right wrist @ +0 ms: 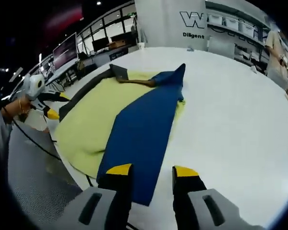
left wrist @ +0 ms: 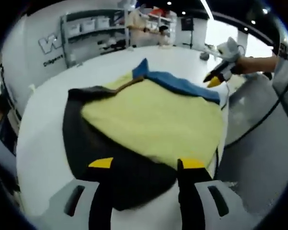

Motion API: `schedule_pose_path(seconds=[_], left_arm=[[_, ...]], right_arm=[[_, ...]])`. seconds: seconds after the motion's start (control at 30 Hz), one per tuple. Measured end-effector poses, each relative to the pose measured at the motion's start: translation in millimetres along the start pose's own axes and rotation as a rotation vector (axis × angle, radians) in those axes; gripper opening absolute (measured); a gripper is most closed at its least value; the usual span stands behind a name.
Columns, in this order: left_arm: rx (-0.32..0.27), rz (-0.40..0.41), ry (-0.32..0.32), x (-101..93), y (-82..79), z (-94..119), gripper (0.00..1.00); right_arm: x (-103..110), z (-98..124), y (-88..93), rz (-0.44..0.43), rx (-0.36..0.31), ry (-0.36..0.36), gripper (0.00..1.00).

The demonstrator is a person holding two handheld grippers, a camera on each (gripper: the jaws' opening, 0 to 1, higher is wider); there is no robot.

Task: Fold the garment on the visible template until the final outline fits inside the template.

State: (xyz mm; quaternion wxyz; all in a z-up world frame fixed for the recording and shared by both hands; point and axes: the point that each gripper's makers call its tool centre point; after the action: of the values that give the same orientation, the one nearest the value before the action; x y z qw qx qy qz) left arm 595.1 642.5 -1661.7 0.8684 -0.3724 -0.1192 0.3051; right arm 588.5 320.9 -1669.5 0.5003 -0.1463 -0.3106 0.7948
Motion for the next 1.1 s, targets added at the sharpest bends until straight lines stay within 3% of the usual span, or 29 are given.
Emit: schedule_pose_path(seconds=[0.1, 0.17, 0.3, 0.37, 0.63, 0.77, 0.87, 1.1], left_arm=[[0.107, -0.090, -0.024, -3.9, 11.6, 1, 0.42], [0.143, -0.151, 0.019, -8.1, 18.2, -2, 0.39], [0.136, -0.143, 0.043, -16.0, 18.0, -8, 0.36], [0.107, -0.090, 0.087, -27.0, 14.6, -12, 0.33], [0.086, -0.044, 0.052, -19.7, 13.6, -13, 0.27], [0.075, 0.039, 0.006, -8.9, 12.2, -13, 0.18], [0.074, 0.046, -0.012, 0.7, 13.7, -14, 0.11], [0.089, 0.029, -0.075, 10.2, 14.9, -15, 0.00]], right_arm=[[0, -3, 14.1, -0.011, 0.023, 0.001, 0.27], [1, 1, 17.2, -0.023, 0.029, 0.001, 0.26], [4, 2, 23.0, -0.025, 0.056, -0.001, 0.23], [3, 2, 22.4, -0.042, 0.054, 0.000, 0.23], [6, 0, 22.3, -0.040, 0.049, -0.005, 0.14], [4, -2, 23.8, -0.042, 0.054, 0.005, 0.10], [5, -3, 25.4, -0.044, 0.067, -0.001, 0.00], [5, -1, 24.7, -0.065, 0.057, -0.003, 0.00]])
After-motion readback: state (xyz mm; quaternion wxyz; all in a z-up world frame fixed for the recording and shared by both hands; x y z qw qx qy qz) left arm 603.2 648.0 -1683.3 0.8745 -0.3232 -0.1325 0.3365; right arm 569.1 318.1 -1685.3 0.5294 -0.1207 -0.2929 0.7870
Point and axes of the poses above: the point that each gripper's makers call its tool centre point, and the gripper's own axes: z roughly backward along the fingers, x roughly to its left, y roughly out of its underside, and after that the axes turned 3 degrees about y, right-handed
